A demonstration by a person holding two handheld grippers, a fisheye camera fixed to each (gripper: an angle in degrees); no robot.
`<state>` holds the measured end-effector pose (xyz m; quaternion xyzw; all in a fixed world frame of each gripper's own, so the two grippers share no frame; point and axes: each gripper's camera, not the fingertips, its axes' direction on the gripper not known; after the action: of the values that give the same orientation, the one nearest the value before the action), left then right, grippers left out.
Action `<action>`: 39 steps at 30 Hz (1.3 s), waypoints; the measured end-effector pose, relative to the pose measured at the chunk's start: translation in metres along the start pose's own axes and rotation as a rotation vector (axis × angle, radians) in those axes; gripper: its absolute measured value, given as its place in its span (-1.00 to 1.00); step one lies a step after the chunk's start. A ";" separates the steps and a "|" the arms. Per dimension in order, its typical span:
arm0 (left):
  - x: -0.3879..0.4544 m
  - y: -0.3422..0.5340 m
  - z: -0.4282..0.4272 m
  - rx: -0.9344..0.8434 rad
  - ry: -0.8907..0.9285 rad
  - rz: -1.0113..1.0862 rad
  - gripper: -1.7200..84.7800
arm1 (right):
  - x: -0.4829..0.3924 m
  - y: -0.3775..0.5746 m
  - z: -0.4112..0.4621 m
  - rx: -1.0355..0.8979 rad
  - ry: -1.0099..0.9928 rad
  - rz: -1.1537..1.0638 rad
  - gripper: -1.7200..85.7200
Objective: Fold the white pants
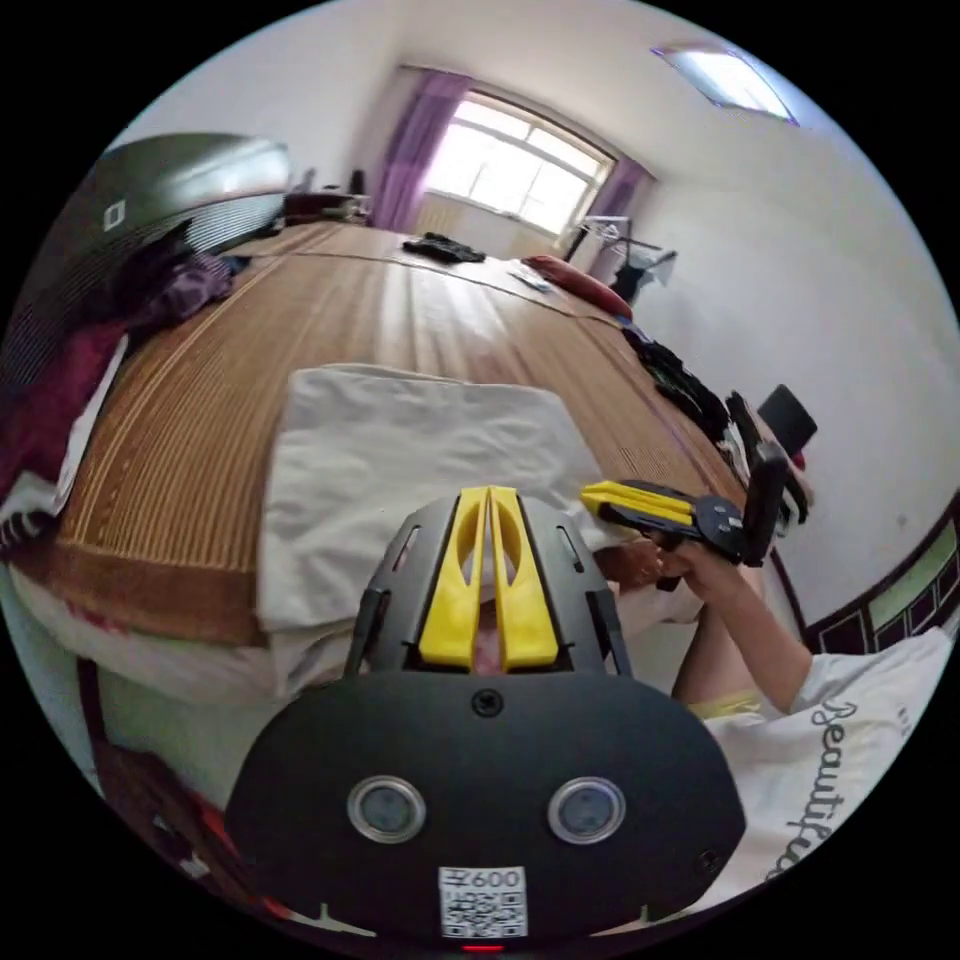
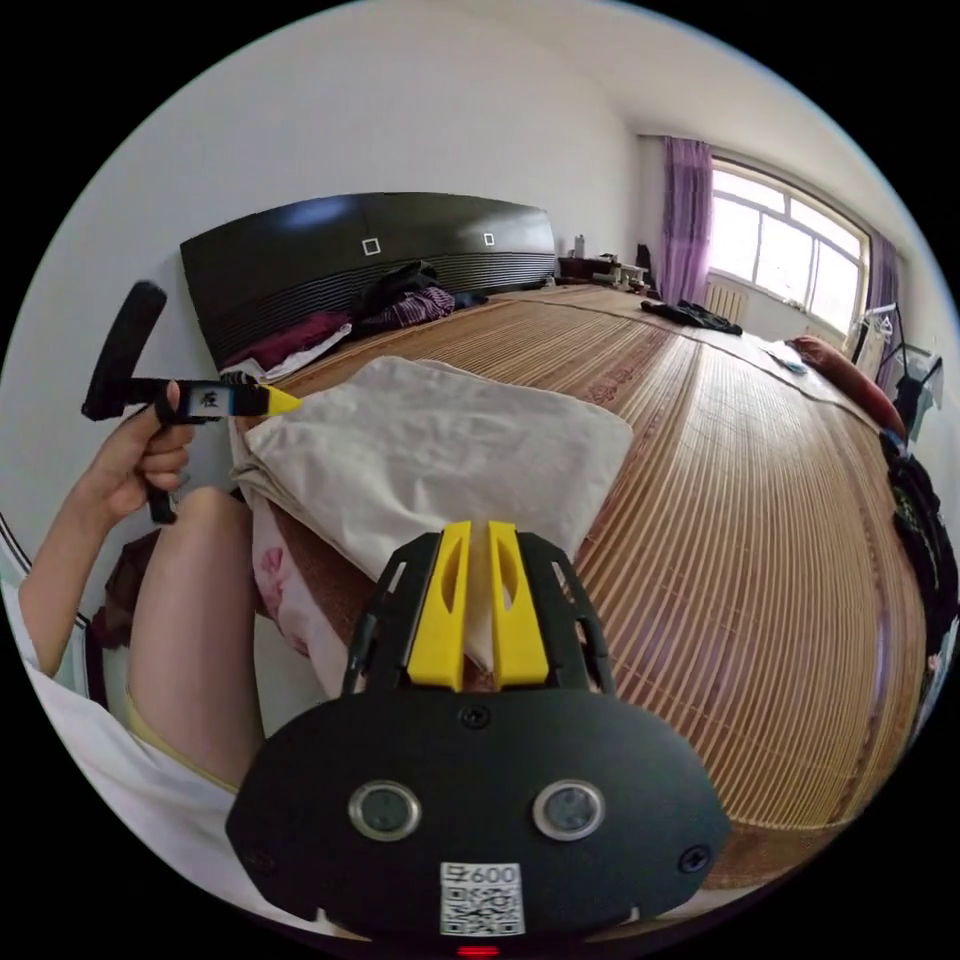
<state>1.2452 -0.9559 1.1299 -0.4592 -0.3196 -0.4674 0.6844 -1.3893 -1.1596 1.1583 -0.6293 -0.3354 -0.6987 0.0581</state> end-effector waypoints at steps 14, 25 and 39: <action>-0.017 0.067 0.136 -0.098 -0.281 0.077 -0.94 | -0.037 -0.012 -0.006 0.004 -0.042 -0.037 -0.98; -0.081 0.124 0.127 0.098 -0.461 -0.167 -0.95 | -0.070 -0.040 -0.015 0.022 0.036 -0.090 -0.98; 0.034 0.161 0.297 0.110 -0.158 0.251 -0.94 | -0.013 -0.120 -0.085 0.032 -0.063 0.055 -0.98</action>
<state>1.4050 -0.6695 1.2170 -0.4928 -0.3378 -0.3222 0.7343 -1.5180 -1.1182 1.1003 -0.6590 -0.3308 -0.6711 0.0769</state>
